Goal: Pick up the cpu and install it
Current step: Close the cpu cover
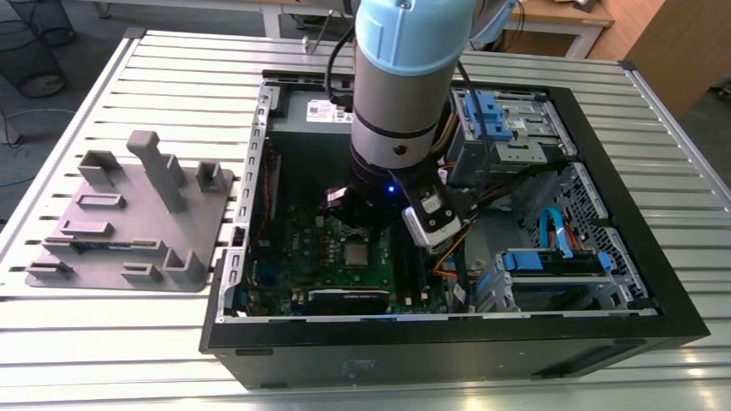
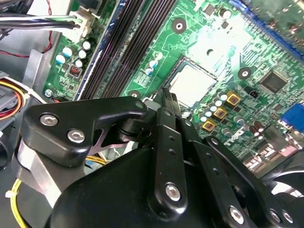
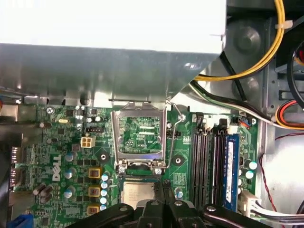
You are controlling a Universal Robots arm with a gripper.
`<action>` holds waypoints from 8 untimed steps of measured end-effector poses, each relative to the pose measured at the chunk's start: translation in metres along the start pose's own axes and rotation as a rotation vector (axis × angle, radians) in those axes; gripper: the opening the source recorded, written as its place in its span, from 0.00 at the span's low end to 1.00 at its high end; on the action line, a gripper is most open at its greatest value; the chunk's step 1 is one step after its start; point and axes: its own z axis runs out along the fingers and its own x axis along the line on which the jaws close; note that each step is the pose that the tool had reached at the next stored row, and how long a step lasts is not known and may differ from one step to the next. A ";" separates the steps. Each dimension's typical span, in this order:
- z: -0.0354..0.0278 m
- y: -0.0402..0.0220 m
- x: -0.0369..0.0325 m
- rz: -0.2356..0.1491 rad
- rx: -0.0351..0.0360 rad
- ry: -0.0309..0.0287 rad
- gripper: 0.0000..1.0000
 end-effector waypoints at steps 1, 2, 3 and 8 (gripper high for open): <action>0.0001 0.0005 -0.0004 0.000 -0.0001 0.0000 0.11; 0.0002 0.0010 -0.0010 0.000 -0.0001 0.0000 0.11; 0.0004 0.0012 -0.0017 0.000 -0.0004 0.0000 0.11; 0.0005 0.0013 -0.0052 0.000 -0.0003 0.0001 0.11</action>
